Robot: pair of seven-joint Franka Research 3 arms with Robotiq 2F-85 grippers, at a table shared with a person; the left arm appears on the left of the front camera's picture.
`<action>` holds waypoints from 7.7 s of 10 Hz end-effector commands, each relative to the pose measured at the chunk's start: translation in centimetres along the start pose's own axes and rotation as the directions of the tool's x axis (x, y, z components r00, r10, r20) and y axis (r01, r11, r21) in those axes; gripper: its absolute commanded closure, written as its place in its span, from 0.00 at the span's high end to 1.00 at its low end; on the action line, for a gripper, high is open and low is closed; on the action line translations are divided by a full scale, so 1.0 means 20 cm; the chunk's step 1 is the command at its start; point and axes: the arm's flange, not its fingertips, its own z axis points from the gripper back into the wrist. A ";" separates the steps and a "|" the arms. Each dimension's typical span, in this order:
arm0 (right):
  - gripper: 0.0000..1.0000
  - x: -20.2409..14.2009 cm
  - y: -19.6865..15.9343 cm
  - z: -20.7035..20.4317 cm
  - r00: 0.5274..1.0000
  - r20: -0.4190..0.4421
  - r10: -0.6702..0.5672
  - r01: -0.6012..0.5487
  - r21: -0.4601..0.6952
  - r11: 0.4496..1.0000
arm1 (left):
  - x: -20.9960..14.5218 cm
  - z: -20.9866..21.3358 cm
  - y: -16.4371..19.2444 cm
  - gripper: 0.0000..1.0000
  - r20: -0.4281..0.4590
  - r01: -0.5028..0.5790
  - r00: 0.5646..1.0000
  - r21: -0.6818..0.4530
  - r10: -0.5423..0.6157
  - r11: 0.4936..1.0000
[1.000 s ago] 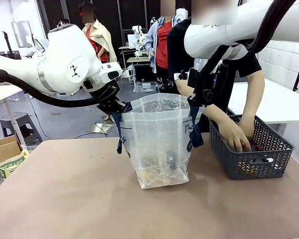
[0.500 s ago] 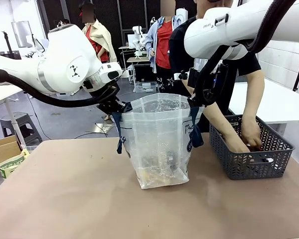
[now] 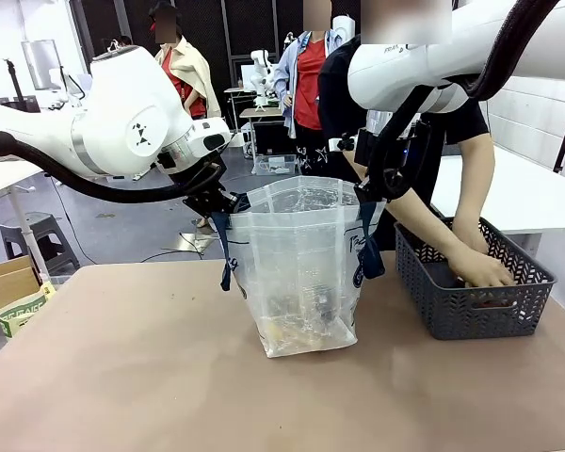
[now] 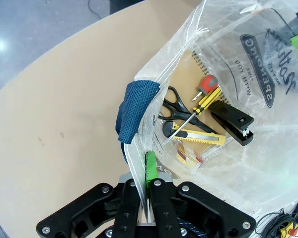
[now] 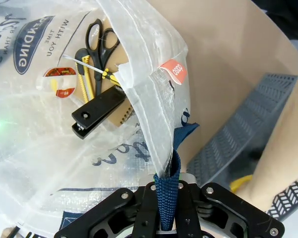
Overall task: Transfer purchased items from the store into the shopping bag.
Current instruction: Move the Reusable shopping bag to the right side of the table.
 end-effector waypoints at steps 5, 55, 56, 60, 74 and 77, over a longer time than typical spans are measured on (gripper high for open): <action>0.00 0.00 0.00 0.00 1.000 0.000 -0.004 0.004 0.000 1.000 | 0.00 0.00 0.01 0.00 0.001 -0.005 1.000 0.008 0.005 1.000; 0.00 0.00 0.00 0.00 1.000 0.000 0.000 0.000 0.000 1.000 | 0.00 0.00 0.00 0.00 0.000 0.000 1.000 0.000 0.000 1.000; 0.00 -0.04 0.00 -0.02 1.000 0.028 -0.008 0.008 -0.009 1.000 | 0.02 -0.01 -0.03 0.00 0.001 0.017 1.000 -0.014 -0.017 1.000; 0.00 -0.04 0.08 -0.04 0.990 0.094 -0.107 0.104 0.038 0.994 | 0.15 -0.02 -0.15 0.00 0.041 0.012 0.999 -0.059 -0.010 0.998; 0.00 0.22 0.24 0.05 0.853 0.133 -0.505 0.479 0.187 0.857 | 0.31 -0.04 -0.23 0.00 0.060 -0.145 0.987 -0.033 0.146 0.989; 0.00 0.29 0.23 0.05 0.834 0.120 -0.539 0.513 0.191 0.837 | 0.34 -0.08 -0.27 0.00 0.054 -0.158 0.985 -0.128 0.166 0.979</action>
